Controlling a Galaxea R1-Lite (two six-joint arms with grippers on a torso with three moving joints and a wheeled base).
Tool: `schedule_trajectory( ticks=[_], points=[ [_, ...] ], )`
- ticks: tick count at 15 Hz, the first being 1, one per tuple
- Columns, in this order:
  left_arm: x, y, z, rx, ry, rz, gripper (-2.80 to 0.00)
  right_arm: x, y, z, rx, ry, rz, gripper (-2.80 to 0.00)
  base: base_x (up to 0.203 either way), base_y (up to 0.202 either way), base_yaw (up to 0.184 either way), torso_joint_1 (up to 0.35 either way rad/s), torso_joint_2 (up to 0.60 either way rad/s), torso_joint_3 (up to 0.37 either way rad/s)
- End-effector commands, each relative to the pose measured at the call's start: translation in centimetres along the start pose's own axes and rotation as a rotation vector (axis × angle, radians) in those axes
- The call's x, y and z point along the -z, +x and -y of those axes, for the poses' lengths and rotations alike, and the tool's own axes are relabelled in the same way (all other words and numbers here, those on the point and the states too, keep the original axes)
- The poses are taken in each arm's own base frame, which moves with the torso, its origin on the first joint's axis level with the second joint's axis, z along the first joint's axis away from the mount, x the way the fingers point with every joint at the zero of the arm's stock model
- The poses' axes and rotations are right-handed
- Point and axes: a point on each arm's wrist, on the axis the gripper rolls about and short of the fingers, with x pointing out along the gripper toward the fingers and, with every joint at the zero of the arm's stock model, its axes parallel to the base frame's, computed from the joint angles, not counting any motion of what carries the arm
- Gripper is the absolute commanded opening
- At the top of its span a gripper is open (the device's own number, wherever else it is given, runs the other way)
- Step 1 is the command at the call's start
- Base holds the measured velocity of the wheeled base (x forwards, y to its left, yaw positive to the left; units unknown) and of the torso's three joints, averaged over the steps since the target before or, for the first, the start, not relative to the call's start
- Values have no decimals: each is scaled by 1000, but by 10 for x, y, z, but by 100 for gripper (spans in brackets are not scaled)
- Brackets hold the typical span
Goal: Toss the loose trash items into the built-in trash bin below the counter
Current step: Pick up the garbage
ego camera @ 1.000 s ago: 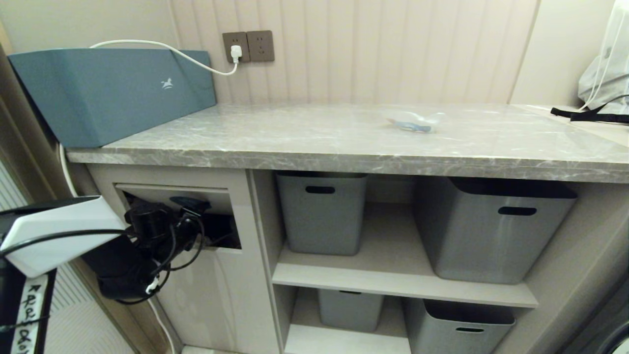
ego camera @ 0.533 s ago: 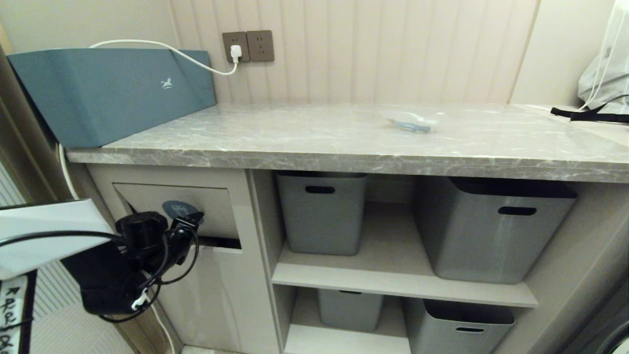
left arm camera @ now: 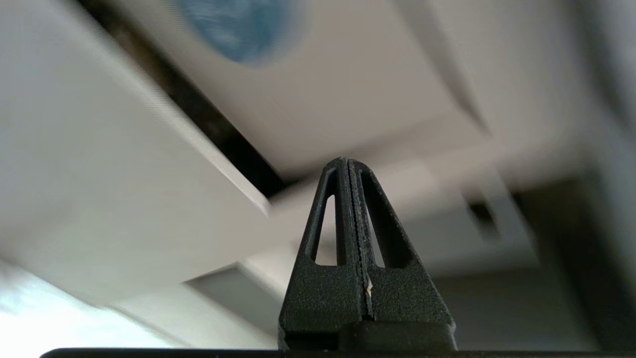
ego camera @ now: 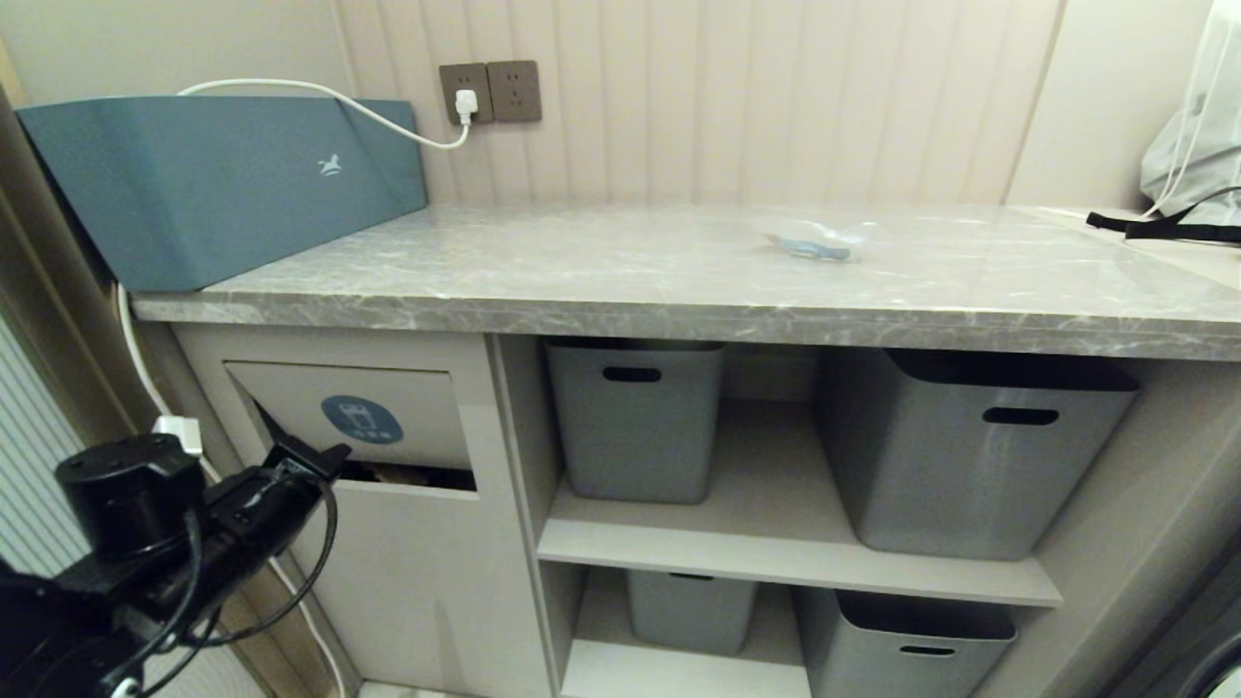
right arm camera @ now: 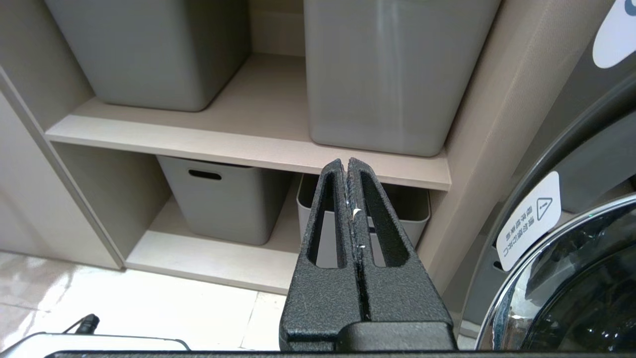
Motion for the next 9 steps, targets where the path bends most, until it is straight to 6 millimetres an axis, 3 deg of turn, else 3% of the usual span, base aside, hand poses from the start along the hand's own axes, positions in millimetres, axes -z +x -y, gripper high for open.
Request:
schedule_trajectory(
  ticks=[1, 5, 9],
  points=[
    [-12, -40, 29, 150, 182, 57, -280, 0, 0, 0, -1, -2, 0, -280, 0, 0, 0, 0, 0, 0],
    [1, -87, 56, 395, 486, 25, -280, 0, 0, 0, 1, -2, 0, -280, 0, 0, 0, 89, -274, -171],
    [-8, -80, 88, 606, 669, 60, -280, 0, 0, 0, -2, -15, 0, -280, 0, 0, 0, 171, -441, -276]
  ],
)
